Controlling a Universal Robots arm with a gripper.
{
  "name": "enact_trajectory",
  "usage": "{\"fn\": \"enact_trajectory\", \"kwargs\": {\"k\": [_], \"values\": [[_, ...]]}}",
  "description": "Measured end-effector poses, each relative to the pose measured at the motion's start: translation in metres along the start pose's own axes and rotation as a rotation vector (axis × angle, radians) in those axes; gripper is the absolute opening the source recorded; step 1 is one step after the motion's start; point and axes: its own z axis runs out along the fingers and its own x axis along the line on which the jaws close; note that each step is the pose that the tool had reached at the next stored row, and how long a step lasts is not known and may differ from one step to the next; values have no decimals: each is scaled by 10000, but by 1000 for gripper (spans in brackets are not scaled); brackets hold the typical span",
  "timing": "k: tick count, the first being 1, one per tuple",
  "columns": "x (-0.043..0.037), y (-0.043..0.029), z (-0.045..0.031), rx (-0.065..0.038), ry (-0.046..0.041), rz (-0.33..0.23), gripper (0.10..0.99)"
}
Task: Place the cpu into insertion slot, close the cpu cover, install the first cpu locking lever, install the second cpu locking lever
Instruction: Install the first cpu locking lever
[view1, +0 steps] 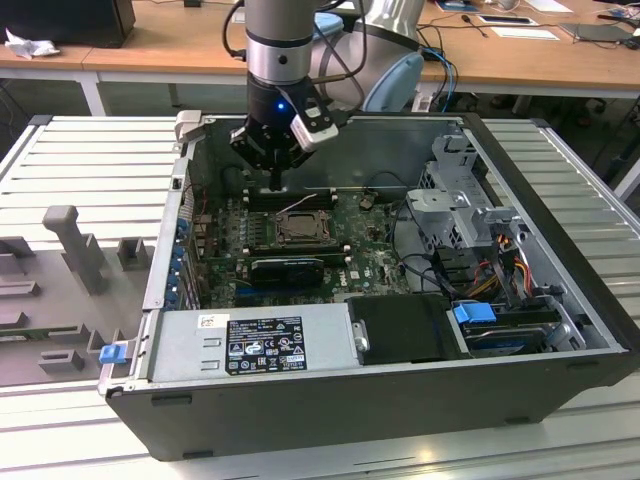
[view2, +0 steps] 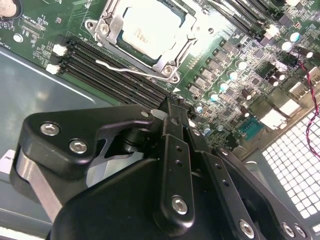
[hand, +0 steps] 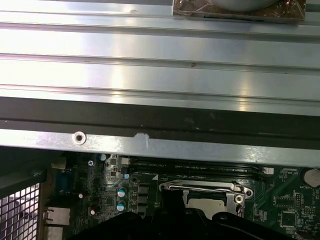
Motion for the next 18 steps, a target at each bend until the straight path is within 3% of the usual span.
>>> {"fn": "enact_trajectory", "kwargs": {"k": [18], "values": [[-66, -4, -2, -5, 0, 1, 106]]}}
